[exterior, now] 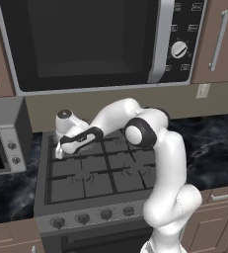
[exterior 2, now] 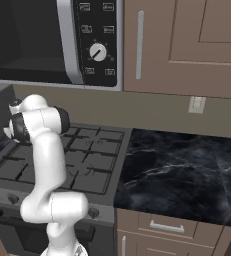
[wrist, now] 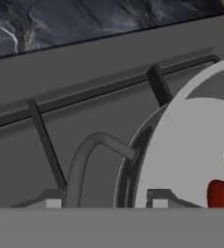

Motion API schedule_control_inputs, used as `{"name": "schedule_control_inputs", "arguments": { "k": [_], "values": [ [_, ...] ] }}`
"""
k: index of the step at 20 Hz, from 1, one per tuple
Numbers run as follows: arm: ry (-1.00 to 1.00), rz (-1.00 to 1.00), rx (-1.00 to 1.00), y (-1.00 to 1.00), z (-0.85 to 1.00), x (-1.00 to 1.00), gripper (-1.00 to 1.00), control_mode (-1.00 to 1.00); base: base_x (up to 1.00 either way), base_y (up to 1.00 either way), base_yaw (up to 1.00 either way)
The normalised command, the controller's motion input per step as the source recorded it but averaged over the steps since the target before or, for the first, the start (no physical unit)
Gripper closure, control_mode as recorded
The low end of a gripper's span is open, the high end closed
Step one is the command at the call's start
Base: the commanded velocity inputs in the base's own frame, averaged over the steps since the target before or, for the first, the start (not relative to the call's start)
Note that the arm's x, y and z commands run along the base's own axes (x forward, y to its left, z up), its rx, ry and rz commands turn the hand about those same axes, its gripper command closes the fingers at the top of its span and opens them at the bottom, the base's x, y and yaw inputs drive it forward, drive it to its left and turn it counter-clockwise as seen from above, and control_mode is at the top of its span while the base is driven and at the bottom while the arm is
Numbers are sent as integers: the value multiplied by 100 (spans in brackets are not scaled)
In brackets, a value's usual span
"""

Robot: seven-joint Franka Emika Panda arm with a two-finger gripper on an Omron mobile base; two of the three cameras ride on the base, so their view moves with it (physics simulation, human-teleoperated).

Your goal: Turn on the sink faucet. Then move the bell pepper from the counter to the sink. Turn off the sink. Move the vegetable from the sink to the pot next to the stove. Finally move the pot to the rear left burner.

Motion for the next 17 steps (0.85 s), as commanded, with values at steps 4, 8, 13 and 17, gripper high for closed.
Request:
{"name": "schedule_control_inputs", "arguments": {
  "k": [4,8,13,17],
  "values": [
    [-1,0,0,0,0,-13,-100,-100,0,0,0],
    [-1,0,0,0,2,-7,-100,-100,0,0,0],
    [-4,0,0,2,17,-17,-100,-100,0,0,0],
    [-5,0,0,1,31,-31,-100,-100,0,0,0]
  ]
}}
